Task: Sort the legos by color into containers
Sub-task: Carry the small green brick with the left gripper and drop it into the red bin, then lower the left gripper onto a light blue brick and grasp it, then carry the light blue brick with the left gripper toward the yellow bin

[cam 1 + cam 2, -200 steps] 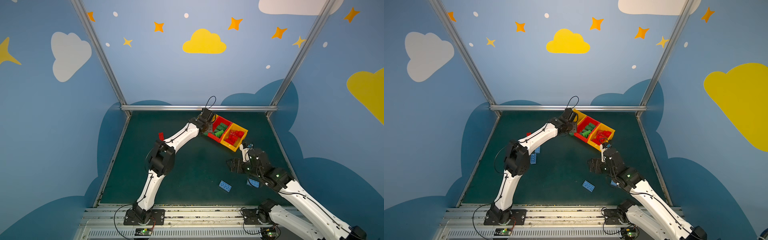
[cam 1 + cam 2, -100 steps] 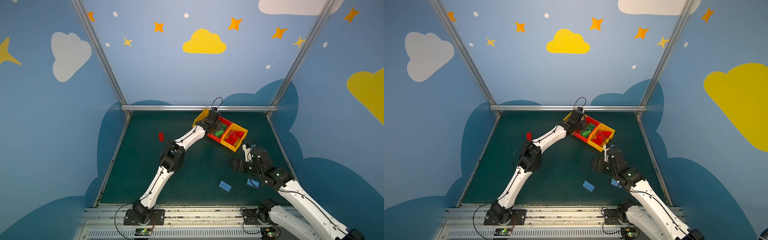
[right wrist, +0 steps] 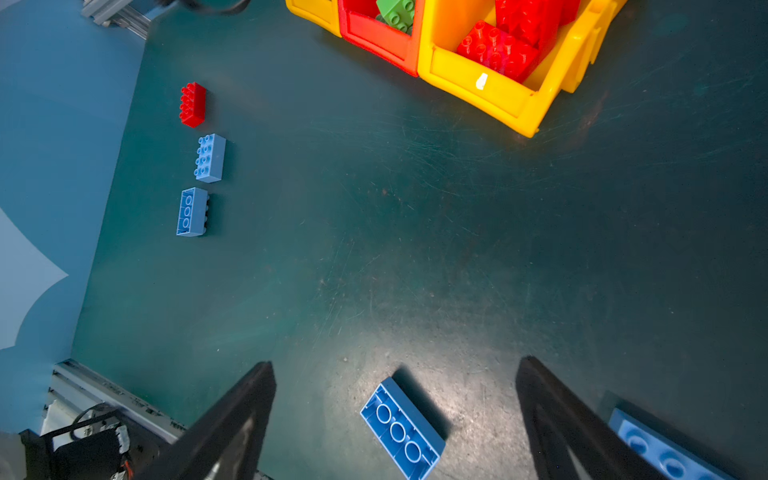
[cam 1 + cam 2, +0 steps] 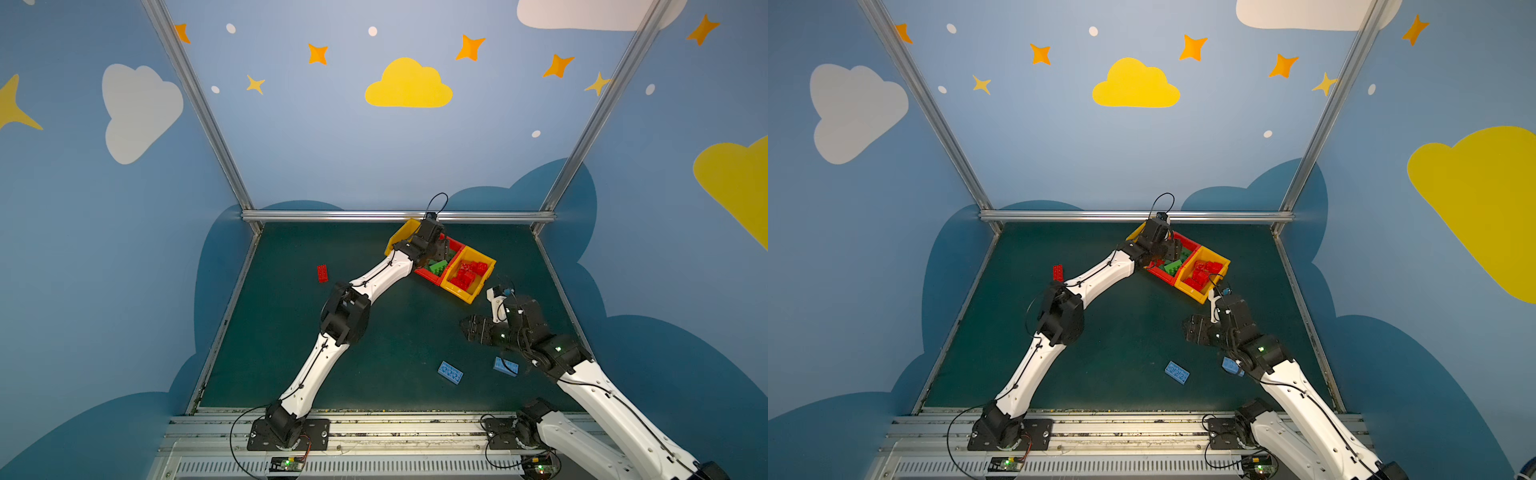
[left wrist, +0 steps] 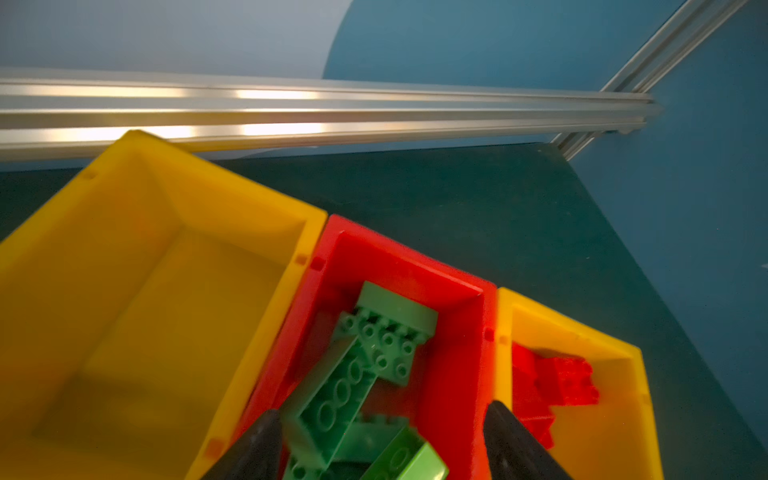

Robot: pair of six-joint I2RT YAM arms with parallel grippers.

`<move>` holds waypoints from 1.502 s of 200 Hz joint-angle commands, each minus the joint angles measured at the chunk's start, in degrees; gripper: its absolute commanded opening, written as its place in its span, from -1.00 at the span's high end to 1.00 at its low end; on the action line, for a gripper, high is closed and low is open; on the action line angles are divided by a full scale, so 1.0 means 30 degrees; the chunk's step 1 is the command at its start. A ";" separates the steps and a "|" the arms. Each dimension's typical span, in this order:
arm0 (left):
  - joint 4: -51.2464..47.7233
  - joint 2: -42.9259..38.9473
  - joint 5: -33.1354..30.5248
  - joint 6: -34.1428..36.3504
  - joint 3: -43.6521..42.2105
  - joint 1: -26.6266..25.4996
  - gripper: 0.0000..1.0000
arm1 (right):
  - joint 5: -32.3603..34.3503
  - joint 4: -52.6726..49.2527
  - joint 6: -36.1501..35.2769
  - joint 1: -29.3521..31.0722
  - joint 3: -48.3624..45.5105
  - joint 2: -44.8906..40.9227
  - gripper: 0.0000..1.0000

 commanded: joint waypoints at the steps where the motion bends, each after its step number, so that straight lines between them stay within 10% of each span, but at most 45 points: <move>1: 0.0921 -0.4395 -0.2471 -0.0676 -0.4483 0.0053 -0.51 | -0.0738 -0.0063 0.0096 -0.0043 0.0347 -0.0336 -0.78; 51: 0.2381 -1.2915 -0.5445 -0.2105 -1.7553 0.1532 -0.55 | -0.1157 0.0969 0.0647 0.1423 0.0398 0.0730 -0.78; 94: 0.2929 -1.5636 -0.3209 -0.3848 -2.3540 0.5195 -0.55 | 0.0125 0.1481 0.1130 0.3953 0.1102 0.2235 -0.78; 205: 0.2739 -1.2602 -0.1239 -0.2832 -2.3363 0.7380 -0.40 | 0.1562 0.1181 0.1618 0.5418 0.1551 0.3277 -0.78; 300: 0.0778 -1.1533 -0.0759 -0.2644 -2.1137 0.7095 0.54 | 0.2111 0.1496 0.1049 0.5326 0.1884 0.4129 -0.78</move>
